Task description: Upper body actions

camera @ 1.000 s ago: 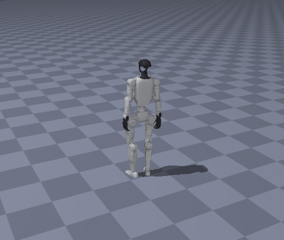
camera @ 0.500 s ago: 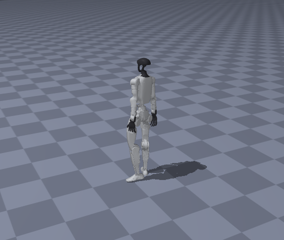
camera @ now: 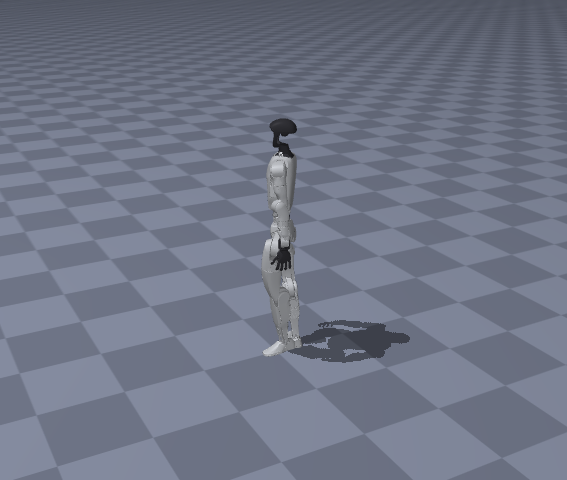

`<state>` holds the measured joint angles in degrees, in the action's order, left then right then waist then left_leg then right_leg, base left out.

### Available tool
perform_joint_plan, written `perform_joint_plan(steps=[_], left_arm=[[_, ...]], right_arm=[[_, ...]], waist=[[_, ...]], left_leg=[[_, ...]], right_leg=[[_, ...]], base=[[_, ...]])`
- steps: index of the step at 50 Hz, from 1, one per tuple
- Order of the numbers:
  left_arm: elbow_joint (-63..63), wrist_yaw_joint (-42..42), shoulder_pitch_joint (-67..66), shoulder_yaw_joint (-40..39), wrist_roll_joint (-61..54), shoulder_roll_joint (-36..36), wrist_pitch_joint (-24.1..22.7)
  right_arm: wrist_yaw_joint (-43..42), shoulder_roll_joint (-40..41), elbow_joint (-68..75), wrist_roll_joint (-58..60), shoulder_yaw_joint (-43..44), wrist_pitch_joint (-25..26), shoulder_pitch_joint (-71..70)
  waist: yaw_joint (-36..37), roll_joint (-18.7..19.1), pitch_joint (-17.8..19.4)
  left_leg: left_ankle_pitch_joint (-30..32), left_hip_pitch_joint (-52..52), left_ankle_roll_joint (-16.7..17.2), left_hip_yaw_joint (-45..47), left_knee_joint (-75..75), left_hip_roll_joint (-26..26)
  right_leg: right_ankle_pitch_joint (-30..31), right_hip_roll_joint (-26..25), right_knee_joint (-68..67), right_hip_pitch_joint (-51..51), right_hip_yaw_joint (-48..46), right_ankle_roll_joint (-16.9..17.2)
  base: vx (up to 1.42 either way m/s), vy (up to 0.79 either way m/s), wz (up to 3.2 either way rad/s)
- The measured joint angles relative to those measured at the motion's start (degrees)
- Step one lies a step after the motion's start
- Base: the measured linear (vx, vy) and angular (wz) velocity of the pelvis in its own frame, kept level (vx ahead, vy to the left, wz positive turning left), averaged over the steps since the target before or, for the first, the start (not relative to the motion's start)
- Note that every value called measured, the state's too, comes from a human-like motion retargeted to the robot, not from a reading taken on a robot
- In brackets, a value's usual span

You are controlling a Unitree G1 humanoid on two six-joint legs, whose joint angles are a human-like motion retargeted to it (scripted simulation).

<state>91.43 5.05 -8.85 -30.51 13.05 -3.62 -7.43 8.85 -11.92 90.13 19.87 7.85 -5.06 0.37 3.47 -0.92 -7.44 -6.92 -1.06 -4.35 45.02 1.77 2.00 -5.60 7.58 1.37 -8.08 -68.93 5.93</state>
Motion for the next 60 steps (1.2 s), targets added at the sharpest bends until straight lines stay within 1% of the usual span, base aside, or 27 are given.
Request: perform_joint_plan(steps=[3, 5, 7, 10, 11, 12, 13, 15, 17, 23, 25, 26, 27, 28, 29, 30, 32, 35, 37, 40, 42, 46, 60], left_arm=[[0.0, 0.12, -0.41, -0.7, -0.38, 0.19, 0.05], [0.01, 0.17, -0.21, -0.27, -0.33, 0.21, 0.07], [0.05, 0.39, 0.38, 0.42, 0.14, 0.23, 0.14], [-0.26, 0.59, 1.27, 1.19, 0.82, 0.35, -0.05], [-0.49, 0.78, 1.58, 1.5, 0.95, 0.28, -0.08], [-0.7, 0.93, 1.92, 1.8, 1.14, 0.18, -0.09], [-0.88, 1.03, 2.3, 2.09, 1.47, 0.04, -0.07], [-1.09, 0.88, 3.48, 2.34, 2.17, -0.48, 0.02], [-1.27, 0.53, 4.47, 2.64, 2.2, -0.81, -0.08], [-1.82, 1.57, 6.37, 3.04, 1.17, -1.05, -0.1], [-1.99, 1.52, 6.67, 2.93, 1.08, -0.95, -0.18], [-2.06, 1.45, 6.55, 2.92, 1.08, -0.9, -0.22], [-2.1, 1.4, 6.46, 2.89, 1.09, -0.9, -0.25], [-2.08, 1.37, 6.4, 2.83, 1.14, -0.98, -0.24], [-1.93, 1.37, 6.15, 2.78, 1.25, -1.17, -0.12], [-1.71, 1.37, 5.81, 2.72, 1.4, -1.41, 0.04], [-0.91, 1.42, 5.73, 3.28, 1.95, -1.56, 0.68], [0.42, -0.96, 5.8, 3.34, 0.58, -0.4, 0.49], [0.86, -0.76, 4.87, 2.32, -1.48, 0.04, -0.27], [1.08, 0.99, 3.0, 0.39, -2.11, 0.82, 0.29], [1.41, 0.42, 2.15, -0.22, -1.7, 0.81, 0.43], [2.83, -1.12, 1.98, 0.22, -1.48, 0.04, 0.68], [0.86, -0.33, 3.38, 0.09, -1.59, -0.5, 0.85]], right_arm=[[0.35, 0.2, -0.17, 0.04, -0.64, -0.18, 0.01], [0.37, 0.27, -0.23, -0.16, -0.79, -0.43, 0.08], [0.06, 0.18, -0.2, -0.11, -0.87, -0.59, 0.18], [-0.85, -0.14, 0.15, 0.27, -1.42, -0.81, 0.23], [-1.04, -0.24, 0.38, 0.48, -1.66, -0.8, 0.16], [-1.22, -0.29, 0.62, 0.64, -1.86, -0.79, 0.11], [-1.4, -0.22, 0.89, 0.72, -1.95, -0.76, 0.12], [-1.64, 0.08, 1.49, 0.46, -1.95, -0.74, -0.12], [-1.86, 0.29, 1.84, -0.06, -1.9, -0.86, 0.05], [-2.69, 0.64, 2.62, 0.02, -1.68, -0.79, 0.82], [-2.92, 0.7, 2.9, -0.13, -1.55, -0.72, 1.06], [-3.04, 0.76, 2.91, -0.23, -1.58, -0.74, 1.24], [-3.1, 0.83, 2.91, -0.31, -1.61, -0.74, 1.37], [-3.06, 0.91, 2.9, -0.35, -1.62, -0.71, 1.41], [-2.83, 1.05, 2.97, -0.34, -1.7, -0.63, 1.53], [-2.5, 1.23, 3.09, -0.29, -1.81, -0.53, 1.71], [-1.52, 1.46, 3.26, -0.27, -0.82, 0.06, 1.57], [-1.37, 1.67, 2.09, -0.78, 0.17, -0.14, 1.09], [-1.49, 1.71, 0.83, -0.38, -0.65, -0.63, 0.86], [-1.31, 1.93, -0.54, 1.1, -1.78, -0.49, 0.38], [-0.89, 2.14, -1.05, 0.55, -2.22, -0.71, -0.12], [0.31, 2.6, -2.41, -0.41, -2.47, -1.08, -1.16], [0.2, 3.16, -1.47, 1.87, -3.83, -0.99, 0.25]], waist=[[-0.69, 0.29, 0.08], [-1.61, 0.89, 0.48], [-2.15, 2.63, 0.64], [-3.29, 6.23, 0.8], [-3.61, 6.51, 0.93], [-4.13, 6.54, 1.1], [-5.07, 6.08, 1.34], [-6.72, 4.8, 1.66], [-7.6, 3.85, 1.81], [-10.07, 1.55, 1.9], [-10.55, 0.29, 2.42], [-10.38, -0.11, 2.73], [-10.19, -0.59, 3.0], [-9.95, -1.23, 3.2], [-9.15, -1.67, 2.97], [-8.08, -2.01, 2.53], [-6.67, -1.91, 2.8], [-3.72, -1.54, 3.43], [-3.86, -1.27, 3.12], [-4.91, -0.78, 1.32], [-4.21, -0.7, 0.74], [-3.3, -0.72, 1.32], [-3.02, -0.46, 1.44]], left_leg=[[-0.34, -0.21, -0.67, -1.48, 0.31, 0.02], [-0.38, -0.22, -1.21, -2.85, 0.6, -0.41], [-0.24, -0.53, -1.6, -4.26, 0.9, -2.17], [0.21, -1.07, -1.88, -7.0, 1.34, -5.96], [0.49, -1.1, -2.07, -7.43, 1.27, -6.17], [0.84, -1.13, -2.32, -8.1, 1.12, -6.04], [1.3, -1.13, -2.66, -9.21, 0.81, -5.25], [2.18, -1.55, -3.29, -11.14, 0.38, -3.69], [2.79, -2.05, -3.7, -12.85, 0.56, -2.84], [4.13, -3.06, -4.28, -19.65, 1.37, -0.12], [4.8, -2.28, -4.38, -23.08, 0.93, 1.82], [5.04, -1.6, -4.37, -24.25, 0.6, 2.48], [5.24, -0.97, -4.35, -25.28, 0.32, 3.17], [5.37, -0.43, -4.31, -26.04, 0.12, 3.94], [5.47, -0.14, -4.12, -26.62, 0.08, 4.29], [5.56, 0.02, -3.87, -27.11, 0.12, 4.43], [5.83, -0.01, -3.85, -29.33, 0.79, 4.48], [5.86, -0.17, -3.4, -31.55, 1.89, 3.92], [5.94, -0.34, -3.19, -33.22, 2.32, 3.7], [6.39, -1.28, -2.88, -35.58, 2.45, 3.77], [6.77, -1.55, -2.6, -36.12, 2.16, 3.66], [7.44, -1.73, -2.07, -37.97, 2.15, 3.46], [8.84, -2.71, -0.55, -40.89, 2.05, 2.44]], right_leg=[[0.9, 0.65, -1.9, -1.13, -1.86, 0.37], [2.79, 1.27, -4.23, -2.0, -2.1, 0.29], [5.96, 2.01, -8.3, -2.15, -1.42, -1.52], [9.2, 3.71, -17.43, -0.41, 4.15, -7.53], [9.01, 4.54, -20.47, 0.97, 7.94, -7.61], [8.85, 5.16, -23.25, 2.82, 12.83, -7.25], [8.74, 5.38, -25.49, 5.59, 19.93, -5.98], [7.79, 4.07, -27.58, 10.26, 32.06, -3.03], [6.86, 2.07, -25.31, 12.0, 38.56, -2.01], [2.77, 0.47, -12.68, 12.65, 43.49, -4.07], [1.75, -0.16, -8.75, 13.74, 48.94, -3.07], [2.22, -0.57, -7.37, 14.16, 51.58, -2.4], [3.94, -0.79, -6.13, 14.52, 54.02, -1.67], [8.13, -0.61, -5.17, 14.76, 56.02, -0.81], [7.76, -0.43, -5.07, 14.39, 55.92, -1.25], [5.11, -0.24, -5.4, 13.71, 54.76, -2.35], [5.01, 0.22, -5.03, 12.28, 50.45, -2.15], [4.53, 0.33, -4.24, 10.39, 47.99, -1.86], [4.13, 0.29, -4.02, 9.67, 47.28, -1.84], [3.63, -0.2, -3.01, 9.05, 44.98, -2.31], [3.06, -0.51, -3.15, 9.15, 44.9, -2.57], [2.21, -0.7, -3.29, 8.48, 43.44, -2.83], [0.99, -2.0, -2.56, 7.65, 40.46, -3.56]], base=[[0.19, 0.16, 0.67], [0.17, 0.18, 0.98], [0.15, 0.17, 1.01], [0.16, 0.15, 1.01], [0.18, 0.12, 1.03], [0.16, 0.09, 1.23], [0.11, 0.04, 1.46], [0.07, 0.0, 1.59], [0.08, -0.04, 1.51], [0.12, -0.05, 1.49], [0.14, -0.06, 1.51], [0.13, -0.07, 1.31], [0.12, -0.07, 0.97], [0.14, -0.06, 0.78], [0.18, -0.05, 0.6], [0.18, -0.05, 0.73], [0.09, -0.06, 0.84], [-0.02, -0.04, 0.71], [0.07, -0.05, 0.8], [0.11, -0.04, 0.67], [0.01, -0.03, 0.31], [-0.04, -0.07, 0.4], [-0.02, -0.05, 0.16]])
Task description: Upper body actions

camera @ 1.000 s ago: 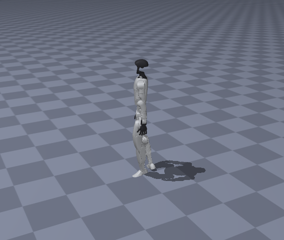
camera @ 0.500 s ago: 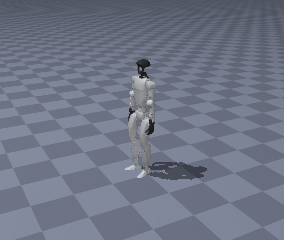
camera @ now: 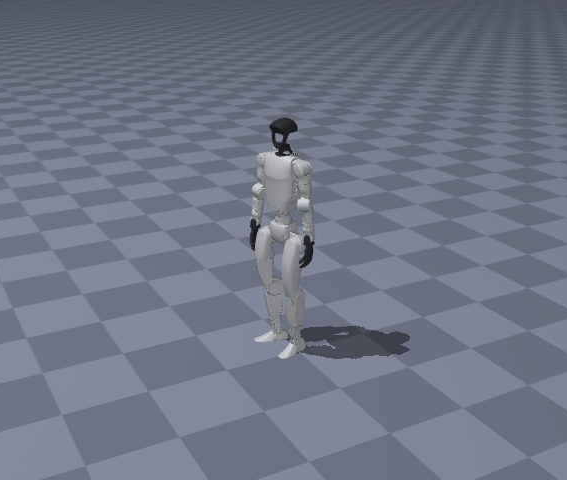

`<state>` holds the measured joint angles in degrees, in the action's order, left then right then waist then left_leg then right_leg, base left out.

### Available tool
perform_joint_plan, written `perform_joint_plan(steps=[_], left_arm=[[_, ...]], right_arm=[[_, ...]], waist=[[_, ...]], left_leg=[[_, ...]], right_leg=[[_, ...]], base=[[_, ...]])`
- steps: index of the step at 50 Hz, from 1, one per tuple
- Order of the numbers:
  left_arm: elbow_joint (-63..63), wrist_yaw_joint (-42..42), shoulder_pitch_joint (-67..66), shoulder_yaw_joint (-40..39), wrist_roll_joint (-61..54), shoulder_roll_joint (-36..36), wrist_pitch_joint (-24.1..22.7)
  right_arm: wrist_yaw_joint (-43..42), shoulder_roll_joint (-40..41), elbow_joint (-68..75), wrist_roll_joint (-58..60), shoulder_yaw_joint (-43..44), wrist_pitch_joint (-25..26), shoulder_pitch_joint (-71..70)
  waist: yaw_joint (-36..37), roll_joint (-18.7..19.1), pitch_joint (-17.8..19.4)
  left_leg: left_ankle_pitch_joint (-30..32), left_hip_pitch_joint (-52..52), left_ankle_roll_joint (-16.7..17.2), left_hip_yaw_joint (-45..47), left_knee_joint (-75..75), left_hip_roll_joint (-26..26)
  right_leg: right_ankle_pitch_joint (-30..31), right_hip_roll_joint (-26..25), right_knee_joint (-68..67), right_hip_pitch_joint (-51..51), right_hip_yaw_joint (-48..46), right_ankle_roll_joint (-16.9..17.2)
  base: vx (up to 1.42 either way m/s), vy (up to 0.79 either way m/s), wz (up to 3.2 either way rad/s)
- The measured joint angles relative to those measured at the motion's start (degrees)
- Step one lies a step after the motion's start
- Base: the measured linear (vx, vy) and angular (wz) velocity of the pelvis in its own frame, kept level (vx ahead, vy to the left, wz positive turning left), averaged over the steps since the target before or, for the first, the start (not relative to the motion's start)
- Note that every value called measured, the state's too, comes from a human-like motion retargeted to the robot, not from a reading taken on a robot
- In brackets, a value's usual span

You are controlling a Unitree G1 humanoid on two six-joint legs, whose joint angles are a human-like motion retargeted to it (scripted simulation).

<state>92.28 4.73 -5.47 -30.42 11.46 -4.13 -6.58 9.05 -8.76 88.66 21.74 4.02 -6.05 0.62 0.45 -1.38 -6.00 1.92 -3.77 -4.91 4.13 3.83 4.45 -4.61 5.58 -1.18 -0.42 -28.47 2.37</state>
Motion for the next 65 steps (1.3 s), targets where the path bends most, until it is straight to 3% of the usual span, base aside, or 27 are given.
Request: perform_joint_plan(steps=[14, 17, 21, 23, 25, 28, 30, 32, 34, 37, 43, 50, 58, 65], left_arm=[[-2.25, 0.55, 0.19, 0.44, -0.38, 0.38, -0.56], [-1.65, 0.58, 0.49, 0.51, -0.34, 0.79, -0.62], [-1.49, 0.06, 0.25, 0.66, 0.22, 0.91, -0.89], [-1.39, -0.3, 0.44, 1.17, 0.74, 0.83, -1.05], [-0.97, -0.43, 0.59, 1.7, 0.73, 0.64, -1.12], [-0.01, 0.63, 1.42, 1.72, 0.72, 0.07, -0.56], [-0.35, 1.15, 1.82, 2.02, 1.15, -0.8, -0.41], [-1.3, 1.26, 1.61, 3.45, 2.12, -2.12, -0.51], [-2.15, 0.66, 1.36, 4.99, 4.47, -3.52, -0.35], [-2.18, -1.27, 0.38, 6.01, 7.1, -4.52, -0.23], [-1.24, -0.46, -1.37, 3.42, 5.26, -3.88, -0.17], [0.05, -0.61, -1.98, 4.24, 5.89, -3.34, 0.69], [-3.52, -0.76, 3.35, 6.65, 7.11, -3.49, 0.93], [-7.62, 1.42, 8.42, 6.89, 4.37, 0.33, -0.51]], right_arm=[[-0.77, -1.79, 2.6, 2.3, 1.46, 0.63, 2.12], [-1.38, -2.51, 2.63, 2.64, 2.16, 0.67, 1.82], [-1.85, -3.2, 2.56, 1.84, 2.18, 0.76, 0.96], [-2.0, -3.63, 2.3, 2.08, 2.75, 0.95, -0.14], [-2.2, -4.02, 1.5, 2.47, 2.9, 0.85, -1.28], [-1.77, -3.75, -0.45, 1.59, 1.56, 0.93, -3.27], [-2.22, -2.83, -1.19, -0.87, 0.2, 0.5, -4.6], [-1.94, -2.04, -0.94, -3.26, -0.61, -0.13, -5.24], [-0.16, -1.67, -0.72, -3.93, -0.72, 0.12, -5.08], [1.08, -1.93, -0.19, -1.61, -0.72, 0.62, -3.42], [-1.18, -3.1, 2.29, 3.62, -1.62, 1.69, -3.21], [-0.74, -3.96, 2.93, -0.78, 2.72, 2.31, -4.07], [-4.87, -4.79, 8.35, -10.31, 8.72, 2.44, -1.47], [-5.79, -3.97, 8.74, -15.58, 16.15, 5.96, 6.15]], waist=[[-0.76, -1.08, 0.43], [1.1, -1.65, 0.51], [6.31, -1.48, 1.79], [7.68, -1.06, 2.19], [6.04, -0.6, 2.11], [0.05, 0.46, 3.12], [-2.75, 1.27, 4.23], [-4.34, 2.3, 4.83], [-4.45, 2.64, 5.24], [-2.81, 2.22, 4.76], [-0.5, 2.1, 4.57], [-6.05, 3.95, 2.21], [-7.12, 5.01, 0.35], [-9.23, 8.59, -3.11]], left_leg=[[-2.34, -2.14, 2.67, 5.13, 11.31, -1.55], [-0.72, -4.06, 1.73, -1.99, 14.13, 0.7], [-0.62, -2.44, 7.15, -19.92, 10.17, 5.07], [-0.96, -1.66, 8.15, -20.08, 7.67, 4.52], [-1.65, -1.57, 5.07, -13.67, 5.66, 3.9], [-0.93, -1.19, 3.61, -10.89, 2.9, 3.4], [-0.53, -1.67, 3.43, -6.89, 2.07, 1.68], [-0.39, -1.34, 3.25, -3.88, 1.13, -0.1], [-0.51, -0.47, 2.99, 0.32, 0.03, -1.13], [-1.47, 1.53, 2.74, 8.43, -1.29, -1.77], [-4.72, 5.83, 3.82, 28.53, -3.18, -3.24], [-8.62, 6.83, 6.4, 42.93, -3.24, -4.17], [-11.55, 8.45, 9.74, 50.57, -2.04, -4.1], [-11.97, 10.11, 12.07, 50.7, -1.71, -5.51]], right_leg=[[2.07, 1.58, -0.86, 3.18, 8.58, 1.51], [3.43, 2.53, -1.17, 5.34, 13.62, 2.32], [6.04, 1.25, -1.47, 8.05, 21.5, 3.12], [6.96, 0.4, -1.57, 9.65, 25.21, 3.53], [7.44, -0.23, -1.61, 11.22, 27.66, 3.81], [7.17, -1.09, -3.32, 13.72, 28.01, 1.75], [6.22, -2.26, -5.67, 15.91, 27.24, -4.09], [3.37, -2.04, -7.31, 16.86, 21.31, -9.3], [-0.19, -0.52, -7.56, 16.49, 11.53, -11.09], [-4.34, 0.72, -6.99, 15.17, -1.08, -9.94], [-6.99, 1.56, -4.22, 12.79, -19.64, -8.16], [-6.31, -0.67, 0.47, 8.47, -48.01, -4.36], [-1.27, -3.73, 2.23, 7.58, -55.03, -6.83], [0.06, -3.95, -0.12, 6.46, -54.23, -6.9]], base=[[-0.03, -0.04, -0.47], [-0.03, 0.06, -1.62], [0.01, 0.08, -2.6], [-0.05, 0.05, -2.37], [-0.09, 0.05, -1.55], [-0.19, 0.06, -1.29], [-0.3, 0.05, -1.79], [-0.24, 0.04, -1.88], [-0.19, 0.04, -2.18], [-0.06, 0.03, -2.5], [-0.18, -0.04, -3.0], [-0.19, -0.15, -2.33], [-0.05, -0.16, -1.52], [0.14, -0.18, -0.03]])
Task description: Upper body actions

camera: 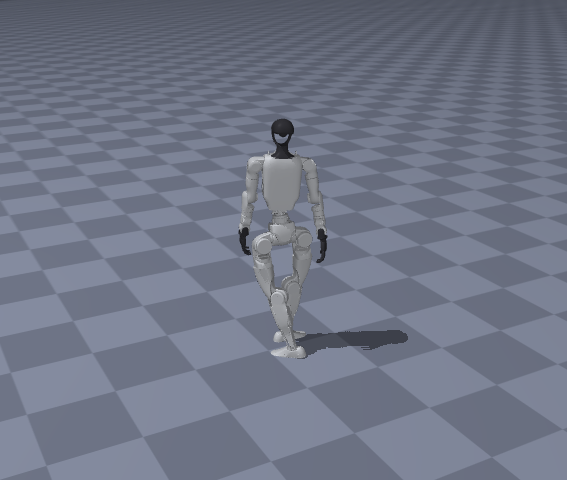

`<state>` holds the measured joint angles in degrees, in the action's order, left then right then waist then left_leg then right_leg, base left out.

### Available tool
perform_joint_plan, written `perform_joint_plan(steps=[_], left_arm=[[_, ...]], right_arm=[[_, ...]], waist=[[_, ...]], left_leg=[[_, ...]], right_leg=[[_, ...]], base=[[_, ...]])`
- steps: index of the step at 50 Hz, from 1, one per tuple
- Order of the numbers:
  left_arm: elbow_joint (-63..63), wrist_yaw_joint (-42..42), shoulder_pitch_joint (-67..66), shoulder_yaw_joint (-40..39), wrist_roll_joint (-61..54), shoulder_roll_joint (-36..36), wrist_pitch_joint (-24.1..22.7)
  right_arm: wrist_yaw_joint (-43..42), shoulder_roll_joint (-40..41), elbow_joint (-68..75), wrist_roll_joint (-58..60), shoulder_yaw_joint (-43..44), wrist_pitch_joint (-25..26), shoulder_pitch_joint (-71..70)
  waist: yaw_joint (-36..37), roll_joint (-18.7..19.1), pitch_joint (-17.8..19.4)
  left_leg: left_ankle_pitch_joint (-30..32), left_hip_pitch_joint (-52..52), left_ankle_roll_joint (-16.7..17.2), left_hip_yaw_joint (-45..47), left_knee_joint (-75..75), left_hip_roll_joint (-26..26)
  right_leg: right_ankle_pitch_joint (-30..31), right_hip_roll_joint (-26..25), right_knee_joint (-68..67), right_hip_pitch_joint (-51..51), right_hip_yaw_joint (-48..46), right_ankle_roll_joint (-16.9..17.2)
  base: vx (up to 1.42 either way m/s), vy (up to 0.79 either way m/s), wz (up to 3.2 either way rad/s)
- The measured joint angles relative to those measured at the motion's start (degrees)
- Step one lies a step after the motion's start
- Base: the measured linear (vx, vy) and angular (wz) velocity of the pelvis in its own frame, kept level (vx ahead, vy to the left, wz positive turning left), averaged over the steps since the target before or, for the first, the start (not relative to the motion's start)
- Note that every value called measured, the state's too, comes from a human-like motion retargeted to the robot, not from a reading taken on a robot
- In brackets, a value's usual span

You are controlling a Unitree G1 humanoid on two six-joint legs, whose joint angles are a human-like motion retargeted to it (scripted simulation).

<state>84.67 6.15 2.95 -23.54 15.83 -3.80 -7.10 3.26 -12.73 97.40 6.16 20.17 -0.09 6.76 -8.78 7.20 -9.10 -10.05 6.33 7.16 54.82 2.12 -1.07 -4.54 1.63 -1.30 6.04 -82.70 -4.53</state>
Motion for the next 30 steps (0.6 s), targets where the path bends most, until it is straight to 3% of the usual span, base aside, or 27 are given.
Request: perform_joint_plan(steps=[3, 6, 10, 12, 17, 23, 27, 30], left_arm=[[-1.36, 0.68, -0.44, 0.16, -0.53, 1.45, -1.06], [-1.54, 0.36, -2.21, 0.33, 0.03, 1.51, -1.85], [0.35, -0.13, -5.7, -1.11, 1.35, 0.25, -1.46], [2.47, -0.99, -7.86, -2.74, 0.92, -0.86, -0.84], [7.59, -2.01, -11.41, -6.57, -1.16, -1.99, 0.96], [6.6, -2.61, -13.68, -8.6, -2.94, 0.13, 0.72], [3.41, -1.72, -13.69, -8.4, -2.34, 1.7, -0.3], [1.86, -1.32, -12.78, -7.16, -1.73, 2.0, -0.55]], right_arm=[[0.2, 0.44, 0.0, -0.46, 2.47, -0.12, 1.81], [0.11, 0.77, 0.0, -0.19, 2.83, 0.4, 1.46], [1.16, 1.23, 0.0, 1.74, 0.44, 0.18, -2.54], [3.02, 2.42, -3.03, 3.96, -2.9, -0.42, -5.82], [7.09, 5.21, -11.48, 11.65, -12.09, -1.58, -13.09], [7.35, 7.4, -17.11, 17.14, -22.86, -4.16, -18.28], [7.56, 7.82, -18.31, 18.34, -24.9, -4.79, -17.62], [7.45, 7.18, -16.6, 17.89, -23.93, -4.7, -15.96]], waist=[[-1.12, 1.79, -2.51], [-0.36, 1.2, -4.78], [2.82, -4.44, -5.63], [4.31, -9.24, -4.23], [6.29, -11.79, -0.04], [7.97, -11.96, 4.29], [10.61, -9.55, 6.33], [11.39, -8.36, 7.32]], left_leg=[[0.94, 0.4, 0.34, 0.06, 0.62, -1.24], [5.41, 1.89, -0.77, 2.46, 3.19, -1.52], [13.41, 3.75, -6.96, 6.1, 11.18, 0.17], [14.88, 3.33, -11.64, 5.22, 20.55, 0.4], [11.23, -7.1, -4.12, -12.15, 35.1, 0.15], [6.8, -8.82, -6.66, -11.55, 23.25, -2.3], [3.93, -12.49, -2.96, -26.03, 12.44, -1.02], [1.44, -15.12, -2.3, -41.47, 8.54, 1.16]], right_leg=[[-1.7, -0.01, -1.03, 0.11, 2.13, 1.02], [-3.05, 1.19, -1.75, 0.7, 7.29, 1.61], [-2.96, 5.97, -1.74, 1.23, 16.66, 1.62], [-2.62, 10.3, -2.38, 1.43, 23.7, 1.48], [-1.78, 10.73, -2.83, 1.46, 35.76, 0.37], [-0.33, 8.33, -3.66, 1.88, 49.46, -0.32], [0.4, 3.34, -3.66, 1.46, 58.79, -0.88], [0.82, 1.44, -3.31, 0.33, 63.76, -0.21]], base=[[0.22, -0.25, 0.2], [0.22, -0.26, -0.72], [0.16, -0.29, -1.89], [0.13, -0.31, -2.69], [0.07, -0.26, -2.66], [0.07, -0.15, -2.47], [0.17, -0.05, -2.36], [0.23, 0.01, -1.74]])
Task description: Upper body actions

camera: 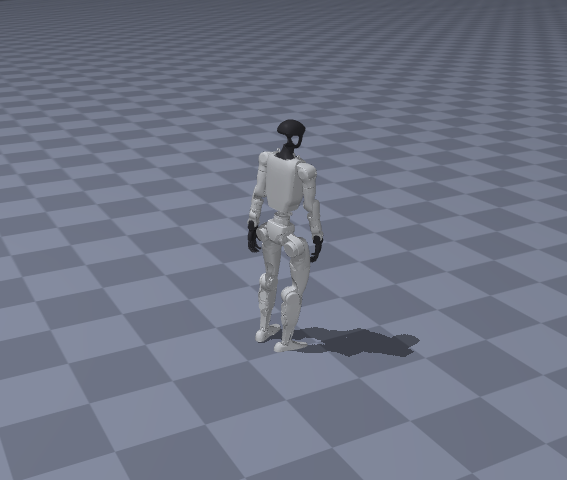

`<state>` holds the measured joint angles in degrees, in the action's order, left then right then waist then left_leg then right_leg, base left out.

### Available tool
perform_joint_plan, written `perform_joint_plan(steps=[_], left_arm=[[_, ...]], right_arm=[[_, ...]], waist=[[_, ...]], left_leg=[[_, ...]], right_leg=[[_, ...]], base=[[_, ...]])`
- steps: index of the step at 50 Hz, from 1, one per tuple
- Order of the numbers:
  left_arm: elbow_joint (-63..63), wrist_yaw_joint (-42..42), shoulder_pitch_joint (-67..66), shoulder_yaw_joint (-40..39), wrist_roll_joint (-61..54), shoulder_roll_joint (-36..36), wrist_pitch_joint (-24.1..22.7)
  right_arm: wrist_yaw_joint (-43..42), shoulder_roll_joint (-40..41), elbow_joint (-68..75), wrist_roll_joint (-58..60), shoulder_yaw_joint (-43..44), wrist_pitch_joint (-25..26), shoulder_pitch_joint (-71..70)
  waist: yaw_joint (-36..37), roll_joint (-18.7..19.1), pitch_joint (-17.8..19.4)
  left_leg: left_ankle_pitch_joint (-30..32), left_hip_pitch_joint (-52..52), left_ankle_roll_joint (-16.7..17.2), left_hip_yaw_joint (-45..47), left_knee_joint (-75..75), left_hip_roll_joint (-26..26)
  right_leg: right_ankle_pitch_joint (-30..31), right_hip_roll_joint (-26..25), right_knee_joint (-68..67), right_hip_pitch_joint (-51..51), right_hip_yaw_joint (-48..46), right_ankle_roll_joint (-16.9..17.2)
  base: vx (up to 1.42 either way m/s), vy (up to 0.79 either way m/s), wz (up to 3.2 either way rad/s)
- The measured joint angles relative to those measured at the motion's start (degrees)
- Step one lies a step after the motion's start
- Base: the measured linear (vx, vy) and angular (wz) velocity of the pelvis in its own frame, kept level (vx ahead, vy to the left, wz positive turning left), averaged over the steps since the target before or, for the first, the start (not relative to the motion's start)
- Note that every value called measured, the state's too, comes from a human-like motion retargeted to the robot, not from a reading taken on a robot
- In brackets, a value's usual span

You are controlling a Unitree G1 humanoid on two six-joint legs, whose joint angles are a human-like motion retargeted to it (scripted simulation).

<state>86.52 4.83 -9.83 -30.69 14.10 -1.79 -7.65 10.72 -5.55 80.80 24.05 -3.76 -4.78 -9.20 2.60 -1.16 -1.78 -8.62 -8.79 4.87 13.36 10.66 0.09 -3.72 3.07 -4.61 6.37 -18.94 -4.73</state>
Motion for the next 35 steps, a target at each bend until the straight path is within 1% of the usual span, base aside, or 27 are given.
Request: perform_joint_plan(steps=[2, 3, 4, 5, 7, 8, 10, 13, 15, 17, 21, 26, 30, 35], left_arm=[[-0.78, 0.32, 0.72, 0.78, 0.48, -0.01, -0.03], [-1.14, 0.41, 1.05, 1.08, 0.62, 0.0, -0.12], [-1.46, 0.45, 1.25, 1.34, 0.71, 0.09, -0.25], [-1.76, 0.46, 1.4, 1.57, 0.76, 0.21, -0.42], [-1.99, 1.51, 1.56, 0.66, 0.76, 0.43, -0.02], [-1.72, 2.3, 1.82, -0.22, 0.99, 0.43, 0.31], [-1.5, 2.79, 2.48, -1.79, 1.07, -0.08, 0.74], [-3.21, 3.47, 2.61, -0.18, 0.97, -2.28, 0.22], [-4.47, 3.38, 2.46, 1.03, 2.6, -4.08, 0.54], [-4.92, 2.0, 2.3, 1.36, 3.76, -5.32, 0.98], [-3.48, -0.22, 3.43, -0.54, 1.11, -5.4, 0.94], [-0.73, 3.21, 4.61, -2.99, -1.98, -3.96, 1.14], [-0.39, 5.04, 4.65, -0.54, -0.55, -3.32, 1.0], [-1.79, 4.07, 3.92, 3.83, 5.84, -2.75, 0.43]], right_arm=[[-0.73, -0.83, 2.86, -0.42, 1.67, 0.61, 1.02], [-1.32, -1.35, 4.64, -0.66, 2.67, 1.03, 1.41], [-2.0, -2.01, 6.42, -0.98, 3.64, 1.53, 1.89], [-2.73, -2.74, 8.2, -1.34, 4.62, 2.07, 2.4], [-4.37, -4.28, 12.42, -1.62, 6.18, 3.49, 2.68], [-5.22, -4.68, 13.87, -2.08, 6.99, 4.55, 2.92], [-8.33, -4.45, 16.0, -5.63, 8.76, 5.58, 3.36], [-10.66, -5.18, 16.6, -15.03, 13.89, 3.37, 5.31], [-9.07, -5.35, 16.6, -20.8, 16.16, 2.98, 7.26], [-7.66, -4.97, 16.6, -22.82, 17.89, 3.36, 8.93], [-8.55, -4.54, 16.6, -21.68, 18.21, 2.91, 10.16], [-8.3, -3.8, 16.6, -16.89, 16.3, 3.26, 10.1], [-7.54, -2.74, 15.78, -14.88, 15.21, 3.06, 9.69], [-6.34, -1.76, 13.66, -13.23, 13.23, 2.91, 9.2]], waist=[[-0.06, 0.78, 0.18], [-0.35, 1.48, 0.25], [-1.21, 2.01, 0.28], [-2.37, 2.46, 0.29], [-4.83, 3.46, -0.52], [-5.75, 3.49, -1.35], [-9.83, 3.46, -2.47], [-9.57, 3.41, -2.24], [-8.67, 2.64, -3.03], [-7.79, 2.25, -4.18], [-8.07, 2.22, -4.44], [-9.51, 3.22, -5.06], [-10.44, 3.69, -5.18], [-10.04, 3.95, -5.38]], left_leg=[[1.19, -0.47, 1.16, -7.15, -2.65, 1.38], [4.45, -0.16, 2.3, -8.44, -4.3, 1.5], [5.95, 0.74, 1.54, -8.61, -5.68, 1.46], [6.57, 1.93, -0.19, -8.2, -6.92, 1.33], [4.66, 2.85, -1.62, -5.8, -6.05, 0.7], [4.21, 2.39, -1.59, -4.25, -5.47, 0.64], [3.22, 2.45, -1.53, -3.56, -5.25, 0.65], [2.19, 4.77, -2.63, 0.57, -6.29, 0.88], [1.56, 5.86, -2.79, 2.88, -6.81, 1.18], [0.98, 6.57, -3.05, 4.88, -7.24, 1.41], [0.1, 7.95, -3.46, 7.64, -7.43, 1.51], [-0.53, 9.14, -4.19, 9.82, -7.8, 1.77], [-0.86, 9.66, -4.67, 10.14, -7.56, 2.05], [-1.02, 10.17, -5.19, 10.6, -7.51, 2.56]], right_leg=[[0.22, -0.99, 0.12, -0.7, 2.74, 0.56], [0.33, -1.8, 0.17, -1.14, 3.88, 0.81], [0.43, -2.1, 0.15, -1.64, 4.61, 1.29], [0.52, -2.14, 0.1, -2.18, 5.14, 1.9], [0.75, -2.67, 0.03, -2.51, 7.44, 2.82], [0.94, -2.81, 0.21, -2.07, 8.94, 3.07], [1.01, -2.09, 0.36, -1.5, 8.9, 4.11], [1.08, -2.11, 0.05, -1.58, 10.77, 5.08], [0.92, -1.75, -0.4, -1.12, 12.17, 5.44], [0.77, -1.59, -0.66, -0.7, 13.09, 5.93], [0.76, -1.47, -0.92, -0.67, 14.84, 6.83], [0.54, -1.58, -1.08, -0.78, 16.0, 7.63], [0.33, -1.33, -1.14, -1.18, 16.1, 8.25], [0.04, -0.9, -1.26, -1.51, 16.04, 8.78]], base=[[0.29, 0.06, -1.39], [0.29, 0.08, -1.09], [0.3, 0.1, -0.81], [0.38, 0.13, -0.74], [0.39, 0.13, -1.03], [0.29, 0.08, -1.02], [0.16, 0.04, -0.66], [0.18, 0.03, -1.09], [0.25, -0.02, -1.02], [0.22, -0.02, -0.87], [0.09, 0.03, -0.65], [0.09, 0.05, -0.4], [0.07, 0.04, -0.08], [0.06, 0.05, -0.07]])
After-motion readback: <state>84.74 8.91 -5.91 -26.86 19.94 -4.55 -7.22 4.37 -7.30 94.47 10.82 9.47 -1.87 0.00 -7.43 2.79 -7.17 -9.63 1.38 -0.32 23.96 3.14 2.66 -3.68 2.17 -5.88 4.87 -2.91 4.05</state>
